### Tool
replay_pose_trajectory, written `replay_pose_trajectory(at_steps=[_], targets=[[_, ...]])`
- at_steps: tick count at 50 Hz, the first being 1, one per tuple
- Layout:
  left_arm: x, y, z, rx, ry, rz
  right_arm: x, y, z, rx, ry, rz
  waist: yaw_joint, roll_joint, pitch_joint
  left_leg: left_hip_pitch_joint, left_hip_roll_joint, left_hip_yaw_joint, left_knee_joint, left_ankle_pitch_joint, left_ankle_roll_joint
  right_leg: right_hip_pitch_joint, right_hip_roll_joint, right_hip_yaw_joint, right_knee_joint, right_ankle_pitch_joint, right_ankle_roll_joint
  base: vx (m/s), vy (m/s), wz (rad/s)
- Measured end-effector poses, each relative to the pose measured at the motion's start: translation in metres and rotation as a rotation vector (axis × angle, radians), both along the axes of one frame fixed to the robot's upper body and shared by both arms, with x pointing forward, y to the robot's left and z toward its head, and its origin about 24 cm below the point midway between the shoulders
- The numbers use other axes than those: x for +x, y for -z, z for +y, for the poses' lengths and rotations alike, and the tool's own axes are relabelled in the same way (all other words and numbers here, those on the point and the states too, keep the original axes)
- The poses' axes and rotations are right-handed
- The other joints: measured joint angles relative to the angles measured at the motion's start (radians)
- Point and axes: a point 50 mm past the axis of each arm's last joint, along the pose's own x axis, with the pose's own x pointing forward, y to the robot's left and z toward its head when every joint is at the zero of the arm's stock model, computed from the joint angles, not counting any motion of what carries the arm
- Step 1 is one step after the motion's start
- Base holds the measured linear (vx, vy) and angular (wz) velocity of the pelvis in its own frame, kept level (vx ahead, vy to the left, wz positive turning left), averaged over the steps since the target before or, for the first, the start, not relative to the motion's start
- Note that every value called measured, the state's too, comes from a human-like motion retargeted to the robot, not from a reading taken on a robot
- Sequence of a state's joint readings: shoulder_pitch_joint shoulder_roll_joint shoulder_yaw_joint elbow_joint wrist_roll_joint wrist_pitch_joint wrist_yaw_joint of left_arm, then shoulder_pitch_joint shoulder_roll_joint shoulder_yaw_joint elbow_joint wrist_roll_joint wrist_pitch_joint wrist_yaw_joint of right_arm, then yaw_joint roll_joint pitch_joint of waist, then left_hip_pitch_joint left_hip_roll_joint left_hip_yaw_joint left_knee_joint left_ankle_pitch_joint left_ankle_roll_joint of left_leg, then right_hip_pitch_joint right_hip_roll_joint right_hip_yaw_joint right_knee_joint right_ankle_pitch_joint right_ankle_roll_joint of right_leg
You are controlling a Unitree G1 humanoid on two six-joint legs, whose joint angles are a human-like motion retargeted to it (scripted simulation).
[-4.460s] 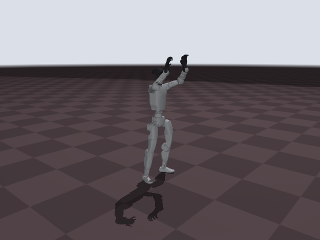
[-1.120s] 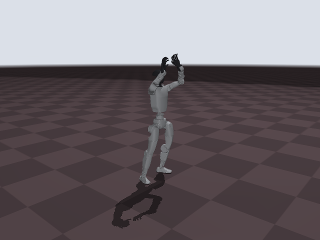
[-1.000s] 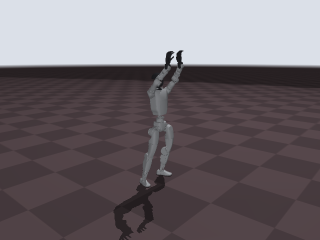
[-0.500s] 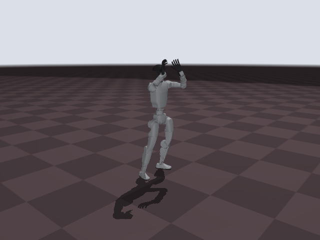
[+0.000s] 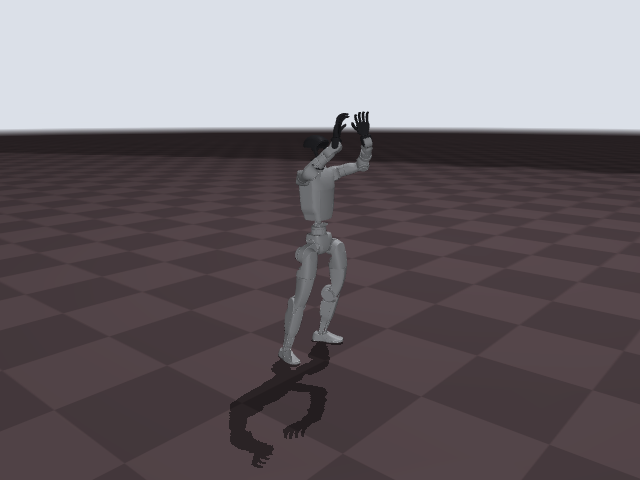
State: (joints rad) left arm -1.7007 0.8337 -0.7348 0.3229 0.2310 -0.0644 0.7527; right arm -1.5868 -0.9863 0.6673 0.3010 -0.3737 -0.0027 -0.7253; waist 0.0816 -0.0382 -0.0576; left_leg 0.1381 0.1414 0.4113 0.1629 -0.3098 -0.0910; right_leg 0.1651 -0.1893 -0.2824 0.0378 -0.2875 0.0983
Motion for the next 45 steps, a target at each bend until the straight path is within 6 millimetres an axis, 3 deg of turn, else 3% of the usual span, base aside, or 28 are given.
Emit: replay_pose_trajectory(at_steps=[5,8,11,15,19,22,24,26,29,33,38,42,45], targets=[[-0.046,0.051,0.040,-0.052,0.054,-0.228,-0.062,0.044,-0.017,-0.105,-0.065,-0.178,0.002,0.005,0.064,0.011,-0.002,0.002,-0.011,-0.001,0.002,0.002,0.001,0.006,0.003,-0.002,0.000,0.00,0.00,0.00],[-0.061,0.064,0.045,-0.051,0.063,-0.299,-0.080,0.056,-0.013,-0.147,-0.062,-0.270,-0.002,0.007,0.067,0.009,-0.004,0.004,-0.020,0.003,0.003,-0.003,0.001,0.008,-0.002,-0.001,0.001,0.00,0.00,0.00],[-0.066,0.063,0.035,-0.004,0.051,-0.330,-0.085,0.056,-0.003,-0.199,-0.041,-0.281,-0.004,0.010,0.033,0.004,-0.006,0.004,-0.021,0.006,0.004,-0.007,0.000,0.006,-0.006,0.002,0.000,0.00,0.00,0.00],[-0.033,0.041,0.002,0.060,0.037,-0.192,-0.053,0.030,0.011,-0.189,0.041,-0.181,-0.003,0.009,-0.041,-0.011,-0.003,0.001,-0.012,0.005,0.005,-0.014,0.000,0.000,-0.006,0.003,-0.002,0.00,0.00,0.00],[0.025,0.012,-0.018,0.131,-0.176,0.074,0.004,-0.006,0.023,-0.144,0.191,-0.022,-0.004,0.015,-0.082,-0.006,0.000,0.000,-0.006,0.000,-0.001,-0.007,0.001,-0.005,-0.003,-0.002,0.002,0.00,0.00,0.00],[0.068,0.004,-0.013,0.169,-0.485,0.226,0.044,-0.017,0.027,-0.101,0.332,0.118,-0.001,0.024,-0.108,-0.001,0.002,0.001,-0.004,-0.001,0.001,-0.002,0.001,-0.007,0.000,-0.002,0.005,0.00,0.00,0.00],[0.086,0.004,-0.008,0.140,-0.607,0.312,0.061,-0.020,0.022,-0.029,0.392,0.206,0.008,0.020,-0.110,0.003,0.000,0.004,-0.004,-0.002,0.007,0.002,-0.001,-0.006,-0.001,-0.003,0.008,0.00,0.00,0.00],[0.098,0.011,-0.002,0.058,-0.607,0.428,0.074,-0.015,0.014,0.068,0.379,0.307,0.014,0.015,-0.122,0.007,-0.003,0.007,-0.005,-0.004,0.013,0.004,-0.003,-0.005,-0.002,-0.004,0.007,0.00,0.00,0.00],[0.104,0.021,0.005,-0.079,-0.454,0.519,0.080,-0.005,0.007,0.148,0.276,0.394,0.018,0.008,-0.133,0.014,-0.005,0.009,-0.006,-0.009,0.018,0.010,-0.005,-0.001,-0.004,-0.010,0.002,0.00,0.00,0.00],[0.081,0.031,0.012,-0.131,-0.224,0.336,0.055,0.006,0.008,0.042,0.143,0.268,0.023,0.010,-0.107,0.032,-0.007,0.012,-0.006,-0.016,0.018,0.025,-0.006,0.006,-0.003,-0.017,-0.004,0.00,0.00,0.00],[0.019,0.077,0.044,-0.191,-0.034,-0.011,-0.016,0.056,0.006,-0.168,-0.045,0.027,0.035,0.021,-0.042,0.060,-0.009,0.024,-0.012,-0.020,0.017,0.038,-0.007,0.021,0.003,-0.021,-0.001,0.00,0.00,-0.07],[-0.025,0.124,0.074,-0.288,0.058,-0.105,-0.062,0.101,0.001,-0.258,-0.122,-0.055,0.051,0.029,0.002,0.075,-0.012,0.038,-0.018,-0.024,0.021,0.039,-0.009,0.038,0.005,-0.025,0.007,0.00,0.00,-0.16],[-0.038,0.136,0.076,-0.290,0.086,-0.103,-0.078,0.112,-0.001,-0.270,-0.124,-0.098,0.058,0.032,-0.002,0.077,-0.014,0.042,-0.018,-0.025,0.024,0.038,-0.011,0.043,0.006,-0.026,0.007,0.00,0.00,0.00]])
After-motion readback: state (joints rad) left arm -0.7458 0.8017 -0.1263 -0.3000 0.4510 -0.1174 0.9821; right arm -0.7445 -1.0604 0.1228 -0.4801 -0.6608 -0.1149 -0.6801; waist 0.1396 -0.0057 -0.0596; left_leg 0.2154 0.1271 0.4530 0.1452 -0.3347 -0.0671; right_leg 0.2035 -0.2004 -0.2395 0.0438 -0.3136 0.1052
